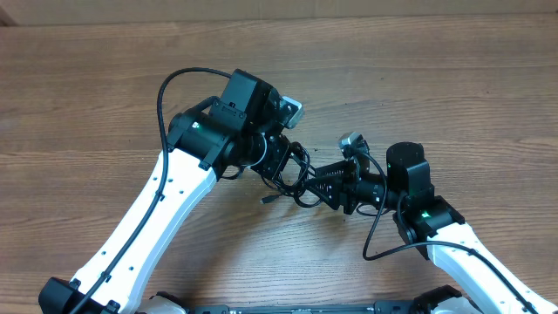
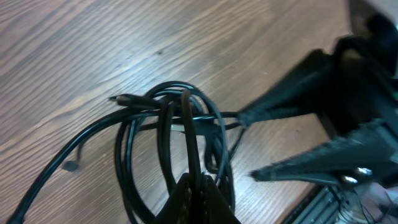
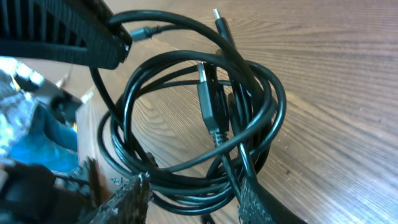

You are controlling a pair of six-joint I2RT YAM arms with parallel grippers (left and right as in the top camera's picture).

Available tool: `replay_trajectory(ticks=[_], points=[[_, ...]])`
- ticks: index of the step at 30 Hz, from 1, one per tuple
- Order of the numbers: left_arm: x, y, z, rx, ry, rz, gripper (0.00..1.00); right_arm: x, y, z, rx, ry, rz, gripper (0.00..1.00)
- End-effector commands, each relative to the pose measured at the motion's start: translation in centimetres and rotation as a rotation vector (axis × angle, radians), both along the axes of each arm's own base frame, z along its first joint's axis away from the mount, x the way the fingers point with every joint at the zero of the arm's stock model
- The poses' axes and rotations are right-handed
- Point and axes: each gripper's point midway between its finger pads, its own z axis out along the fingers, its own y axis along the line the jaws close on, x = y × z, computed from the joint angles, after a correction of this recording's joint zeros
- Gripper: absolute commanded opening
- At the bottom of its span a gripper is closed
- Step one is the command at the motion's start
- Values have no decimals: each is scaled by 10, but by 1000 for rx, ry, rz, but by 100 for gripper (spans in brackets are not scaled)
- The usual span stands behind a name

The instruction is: Untangle cables

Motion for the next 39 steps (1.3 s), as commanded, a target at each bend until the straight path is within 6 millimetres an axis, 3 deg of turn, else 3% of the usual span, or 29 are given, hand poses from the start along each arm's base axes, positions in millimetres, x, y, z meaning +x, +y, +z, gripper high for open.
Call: replay_trajectory(ticks=[1,15,21,23,29,33,39], points=[[-8,-14,15,-81,-14,-108,4,2,-1,0,-32,-60,17,47],[-11,-14,15,-91,13,-95,4,4,-15,-25,-168,-65,-16,46],[-10,-12,14,-88,20,-70,4,4,-16,-26,-171,-63,-21,9],[-5,-8,14,-85,24,-31,4,4,-16,-26,-170,-58,-21,4],[21,14,15,-89,23,146,4,-24,-5,-26,-100,32,101,4],[38,33,12,-33,-2,299,4,-44,4,-14,-12,63,209,4],[44,36,13,-27,-20,334,4,-67,14,9,118,66,360,4]])
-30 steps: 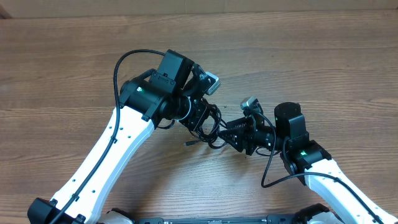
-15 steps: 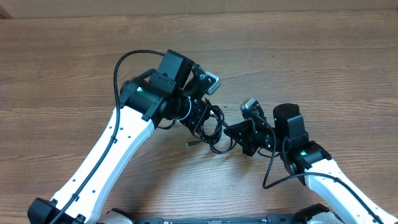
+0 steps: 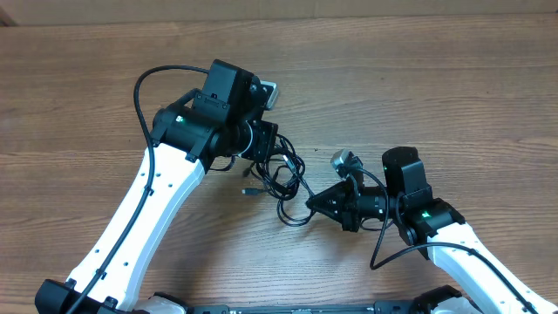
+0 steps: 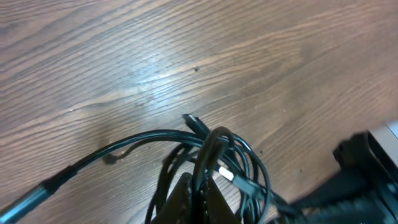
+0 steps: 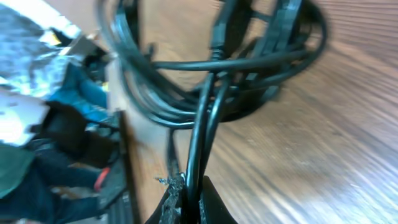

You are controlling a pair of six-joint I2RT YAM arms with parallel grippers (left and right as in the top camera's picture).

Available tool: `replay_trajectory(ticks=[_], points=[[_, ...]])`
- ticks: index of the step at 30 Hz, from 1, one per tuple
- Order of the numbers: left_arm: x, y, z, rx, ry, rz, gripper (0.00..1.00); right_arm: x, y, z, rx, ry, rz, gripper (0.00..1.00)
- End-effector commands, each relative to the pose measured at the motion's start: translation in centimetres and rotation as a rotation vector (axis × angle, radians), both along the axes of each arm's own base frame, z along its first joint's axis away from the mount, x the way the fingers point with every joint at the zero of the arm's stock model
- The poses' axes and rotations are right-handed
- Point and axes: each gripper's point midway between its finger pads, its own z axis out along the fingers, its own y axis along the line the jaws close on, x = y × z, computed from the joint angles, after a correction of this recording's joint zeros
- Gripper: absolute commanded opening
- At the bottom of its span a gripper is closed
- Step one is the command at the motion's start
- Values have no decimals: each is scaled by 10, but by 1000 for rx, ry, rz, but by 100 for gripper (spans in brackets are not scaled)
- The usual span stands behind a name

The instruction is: Untangle cables

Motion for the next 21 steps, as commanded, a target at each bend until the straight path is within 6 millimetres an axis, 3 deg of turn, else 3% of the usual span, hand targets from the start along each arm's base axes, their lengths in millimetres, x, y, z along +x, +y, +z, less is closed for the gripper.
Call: replay_trajectory(ticks=[1,5,10,17,21], points=[[12,7,10,7,-41,67,4,-22,9,26,134,6,148,4],[13,9,10,9,-37,85,4,-38,12,53,261,-53,287,4],[23,28,7,35,-13,309,4,-53,10,75,363,-133,417,4],[27,44,4,-7,52,617,4,-58,9,87,404,-220,478,4],[21,47,0,13,76,626,4,-48,12,85,376,-223,426,4]])
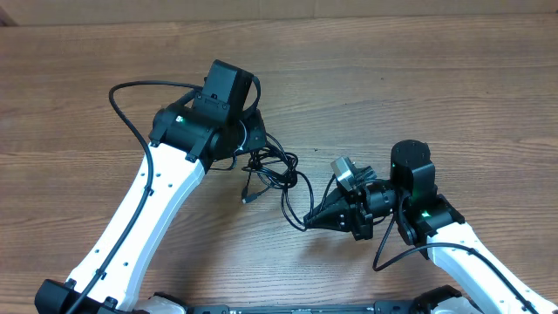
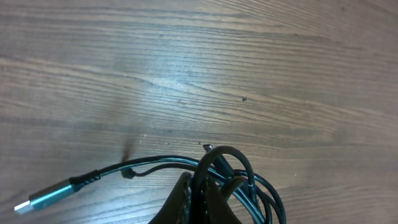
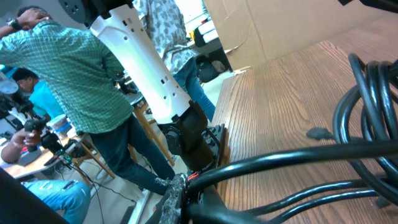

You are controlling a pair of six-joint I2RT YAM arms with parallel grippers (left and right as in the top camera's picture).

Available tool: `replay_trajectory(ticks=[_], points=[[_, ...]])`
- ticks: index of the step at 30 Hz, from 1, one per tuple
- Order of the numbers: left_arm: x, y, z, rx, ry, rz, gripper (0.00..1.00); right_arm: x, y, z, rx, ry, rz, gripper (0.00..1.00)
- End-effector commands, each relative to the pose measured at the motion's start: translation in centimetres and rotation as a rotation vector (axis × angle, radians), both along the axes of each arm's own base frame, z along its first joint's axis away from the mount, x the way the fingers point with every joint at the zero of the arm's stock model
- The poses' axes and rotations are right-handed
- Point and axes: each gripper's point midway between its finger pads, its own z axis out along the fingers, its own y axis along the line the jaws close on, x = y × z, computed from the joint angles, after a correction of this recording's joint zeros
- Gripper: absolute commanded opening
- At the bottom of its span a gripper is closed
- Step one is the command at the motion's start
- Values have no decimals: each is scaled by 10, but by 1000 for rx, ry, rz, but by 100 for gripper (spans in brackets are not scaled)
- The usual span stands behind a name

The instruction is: Untangle cables

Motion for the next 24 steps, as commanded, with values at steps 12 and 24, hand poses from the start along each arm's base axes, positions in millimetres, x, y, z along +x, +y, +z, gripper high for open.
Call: replay_trajectory(ticks=[12,24], points=[[-6,23,0,65,36,121,4,124,-37,-76,-332,627,-936,4],[-5,23,0,63,31,122,4,93,-84,-151,-646,948,-1187,4]])
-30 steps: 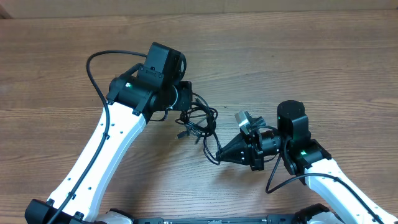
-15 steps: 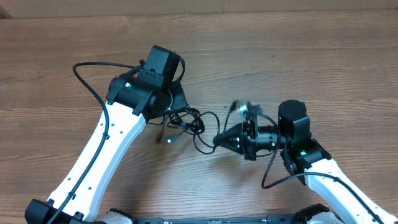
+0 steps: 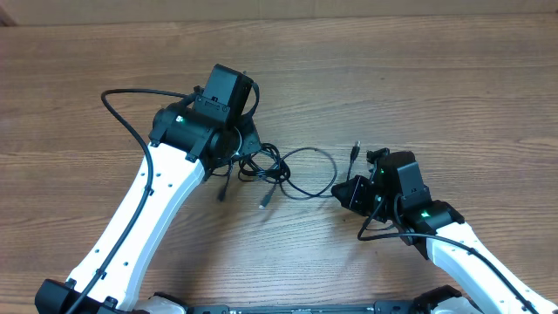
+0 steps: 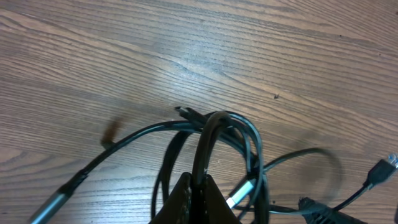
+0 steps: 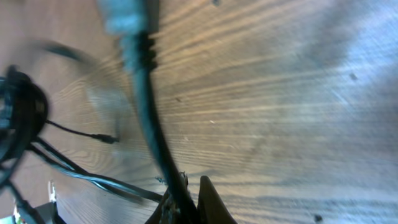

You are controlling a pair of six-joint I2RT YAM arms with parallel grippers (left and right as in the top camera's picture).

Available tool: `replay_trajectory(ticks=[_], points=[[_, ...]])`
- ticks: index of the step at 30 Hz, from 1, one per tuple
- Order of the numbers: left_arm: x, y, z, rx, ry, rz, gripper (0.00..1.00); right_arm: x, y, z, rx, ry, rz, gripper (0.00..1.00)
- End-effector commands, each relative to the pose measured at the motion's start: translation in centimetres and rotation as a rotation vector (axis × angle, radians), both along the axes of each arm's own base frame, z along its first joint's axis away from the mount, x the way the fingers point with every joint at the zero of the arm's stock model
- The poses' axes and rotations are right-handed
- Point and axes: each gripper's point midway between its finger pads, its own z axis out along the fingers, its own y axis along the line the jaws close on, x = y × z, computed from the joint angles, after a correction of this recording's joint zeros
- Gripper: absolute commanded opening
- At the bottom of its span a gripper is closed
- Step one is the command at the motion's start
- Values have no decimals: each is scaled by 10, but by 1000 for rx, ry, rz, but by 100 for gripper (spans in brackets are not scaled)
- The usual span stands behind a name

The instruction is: Untangle cables

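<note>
A bundle of black cables point(image 3: 261, 166) lies tangled on the wooden table near its middle. My left gripper point(image 4: 200, 186) is shut on a loop of the black cable bundle point(image 4: 211, 134), at the bundle's left side. One black cable point(image 3: 309, 170) runs in an open arc from the bundle to my right gripper point(image 3: 342, 194), which is shut on that cable point(image 5: 149, 124) near its plug end point(image 3: 355, 150). Two other plug ends point(image 3: 264, 201) hang loose below the bundle.
The wooden table point(image 3: 436, 87) stretches all round the cables. The left arm's own black cable point(image 3: 131, 96) loops out to the left of the wrist. The table's far edge runs along the top of the overhead view.
My right gripper has moved up and to the right and turned; the cable it holds now arcs out of the bundle with its plug end free. The left gripper stayed shut on the bundle.
First both grippers were close together at the tight coil, the right one open round it. Then the right gripper was shut on a strand and the arms stood further apart. The coil has loosened, and one cable now stretches out to the right.
</note>
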Motion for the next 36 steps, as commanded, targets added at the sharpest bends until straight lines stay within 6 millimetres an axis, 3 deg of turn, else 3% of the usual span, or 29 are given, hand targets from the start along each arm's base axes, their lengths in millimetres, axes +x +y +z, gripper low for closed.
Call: replay_trajectory(ticks=[1,4,8,10,13,14,15,18,20,22,25,30,36], points=[[8,5,10,2,-38,29,4,1,-10,-5,-48,21,-48,4],[8,5,10,2,-39,29,4,-7,-21,-16,-88,96,-117,4],[8,4,10,17,-44,-11,4,-3,-18,-12,-82,59,-87,4],[8,4,10,51,-57,-94,4,-1,-13,-7,-81,6,-15,10],[7,5,10,105,-74,-224,4,1,-12,-6,-94,-26,9,47],[7,5,10,122,-80,-264,4,2,-14,-7,-105,-29,2,53],[8,6,10,149,-88,-314,4,3,-16,-7,-115,-32,-6,70],[8,6,10,183,-100,-386,4,6,-16,-6,-113,-46,-5,74],[6,2,10,175,-103,-443,4,9,0,7,-88,-165,144,75],[-1,-17,11,106,-115,-597,4,8,19,24,-44,-313,326,75],[-12,-39,15,19,-142,-772,4,7,30,37,-41,-463,471,75],[-30,-68,26,-134,-197,-974,4,8,32,41,-110,-608,597,74],[-29,-75,31,-175,-222,-988,4,7,32,40,-116,-610,609,73]])
